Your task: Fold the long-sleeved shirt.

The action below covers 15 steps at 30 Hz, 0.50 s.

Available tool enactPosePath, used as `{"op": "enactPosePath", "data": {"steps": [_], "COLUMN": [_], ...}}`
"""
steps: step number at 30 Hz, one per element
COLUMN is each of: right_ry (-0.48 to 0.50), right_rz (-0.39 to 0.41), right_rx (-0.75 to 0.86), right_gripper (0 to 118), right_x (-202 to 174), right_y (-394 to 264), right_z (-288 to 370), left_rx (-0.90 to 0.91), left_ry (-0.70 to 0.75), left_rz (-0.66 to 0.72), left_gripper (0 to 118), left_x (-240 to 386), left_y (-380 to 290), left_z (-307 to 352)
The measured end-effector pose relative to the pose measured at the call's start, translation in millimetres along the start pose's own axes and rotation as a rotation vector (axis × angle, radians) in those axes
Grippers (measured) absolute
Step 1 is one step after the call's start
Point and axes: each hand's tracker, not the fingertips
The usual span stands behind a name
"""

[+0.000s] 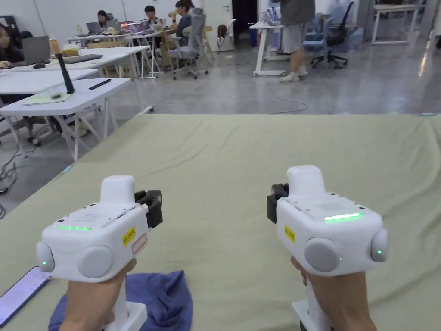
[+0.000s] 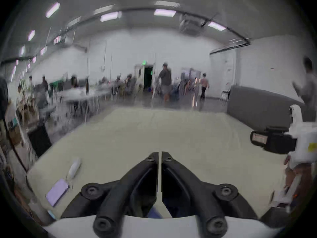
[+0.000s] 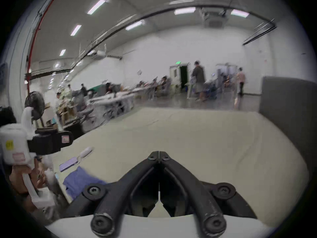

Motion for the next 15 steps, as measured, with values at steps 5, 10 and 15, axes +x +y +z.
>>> {"op": "enactPosePath", "data": {"steps": [5,10,15], "right_ry": [-0.175,-0.332,-0.366], "right_rz": [0.021,0.004,-0.02], "right_rx": [0.134,0.175,0.198], "right_gripper": [0,0,0], "right_x": [66,109,117], "right_y": [8,-27,-63], "right_z": [67,120,155], "left_rx": [0.178,0.211,0.167], "left_ry": [0.024,-0.017,-0.027], "left_rz": [-0.118,-0.096,-0.084], "left_gripper": [0,0,0], "left_x": [100,154,173], "left_y": [-8,-43,-77], "left_z": [-12,3,22]}}
